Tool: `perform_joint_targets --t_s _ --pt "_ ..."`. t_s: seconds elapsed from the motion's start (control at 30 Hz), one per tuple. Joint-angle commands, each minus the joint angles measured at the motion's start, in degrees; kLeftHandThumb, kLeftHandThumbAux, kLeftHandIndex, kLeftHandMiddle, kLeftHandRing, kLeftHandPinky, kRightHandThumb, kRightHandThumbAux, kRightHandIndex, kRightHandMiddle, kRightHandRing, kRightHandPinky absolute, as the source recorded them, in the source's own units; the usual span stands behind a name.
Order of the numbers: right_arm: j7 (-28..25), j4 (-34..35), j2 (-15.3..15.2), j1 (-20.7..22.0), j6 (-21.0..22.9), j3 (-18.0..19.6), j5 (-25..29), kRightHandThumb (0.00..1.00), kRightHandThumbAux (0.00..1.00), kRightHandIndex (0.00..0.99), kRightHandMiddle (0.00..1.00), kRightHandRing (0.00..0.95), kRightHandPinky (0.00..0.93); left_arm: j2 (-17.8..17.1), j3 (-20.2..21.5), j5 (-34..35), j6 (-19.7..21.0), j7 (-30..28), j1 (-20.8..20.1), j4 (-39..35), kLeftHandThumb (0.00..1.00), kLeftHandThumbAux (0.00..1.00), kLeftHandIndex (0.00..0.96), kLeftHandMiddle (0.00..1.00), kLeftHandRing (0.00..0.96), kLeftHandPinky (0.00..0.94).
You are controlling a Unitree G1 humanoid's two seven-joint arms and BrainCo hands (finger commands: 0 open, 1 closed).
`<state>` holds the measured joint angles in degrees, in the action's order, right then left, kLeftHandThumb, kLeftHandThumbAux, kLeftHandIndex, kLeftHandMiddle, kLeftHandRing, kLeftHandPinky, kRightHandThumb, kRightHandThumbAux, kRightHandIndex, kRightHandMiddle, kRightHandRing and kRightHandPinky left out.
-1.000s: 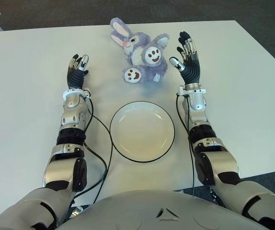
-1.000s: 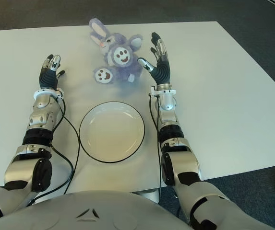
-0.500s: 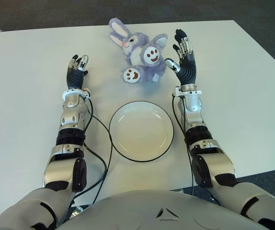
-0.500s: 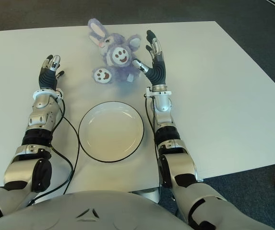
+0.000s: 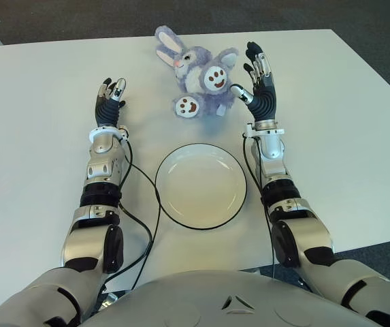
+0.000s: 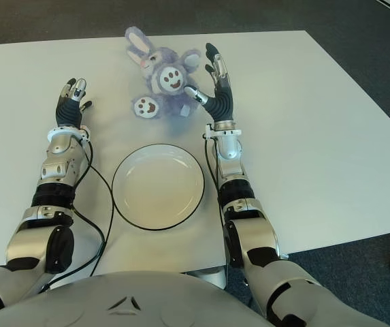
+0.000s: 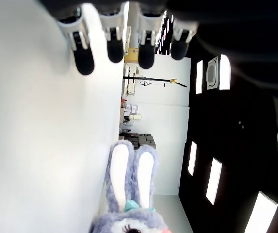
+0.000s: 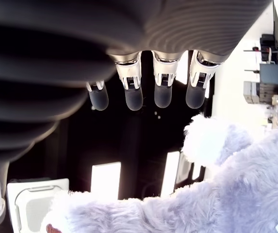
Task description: Put the doll into the plate.
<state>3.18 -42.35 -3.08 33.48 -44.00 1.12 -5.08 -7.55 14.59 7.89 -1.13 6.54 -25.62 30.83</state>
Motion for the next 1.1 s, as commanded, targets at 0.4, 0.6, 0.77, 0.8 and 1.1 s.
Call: perform_joint_targets --t_s 0.4,0.6,0.77,0.8,1.1 --pt "-2.8 -6.2 1.8 -1.3 -2.4 0.5 3.2 0.114 0.587 0.0 0.0 0.0 0.0 1.1 -0.2 -0.3 1.6 1.2 0.4 2.6 0.0 0.445 0.0 0.102 0.071 0.0" --pt "-3.7 -7.3 2.0 -1.1 -3.0 0.5 3.8 0.158 0.597 0.0 0.0 0.0 0.0 1.1 -0.1 -0.2 1.3 1.0 0.3 2.8 0.0 0.45 0.0 0.1 0.068 0.0" --pt "-4.1 -7.9 2.2 -1.1 -3.2 0.6 4.0 0.167 0.6 0.0 0.0 0.0 0.0 1.2 -0.1 -0.2 1.3 1.2 0.2 2.8 0.0 0.455 0.0 0.101 0.068 0.0" --pt "-4.1 -8.0 2.3 -1.1 -3.2 0.7 4.0 0.169 0.601 0.0 0.0 0.0 0.0 1.2 -0.1 -0.2 1.2 1.2 0.2 2.9 0.0 0.456 0.0 0.101 0.068 0.0" --pt "-4.9 -8.4 3.0 -1.4 -3.1 0.5 4.3 0.175 0.604 0.0 0.0 0.0 0.0 1.2 -0.2 -0.2 1.3 1.1 0.2 2.9 0.0 0.449 0.0 0.103 0.069 0.0"
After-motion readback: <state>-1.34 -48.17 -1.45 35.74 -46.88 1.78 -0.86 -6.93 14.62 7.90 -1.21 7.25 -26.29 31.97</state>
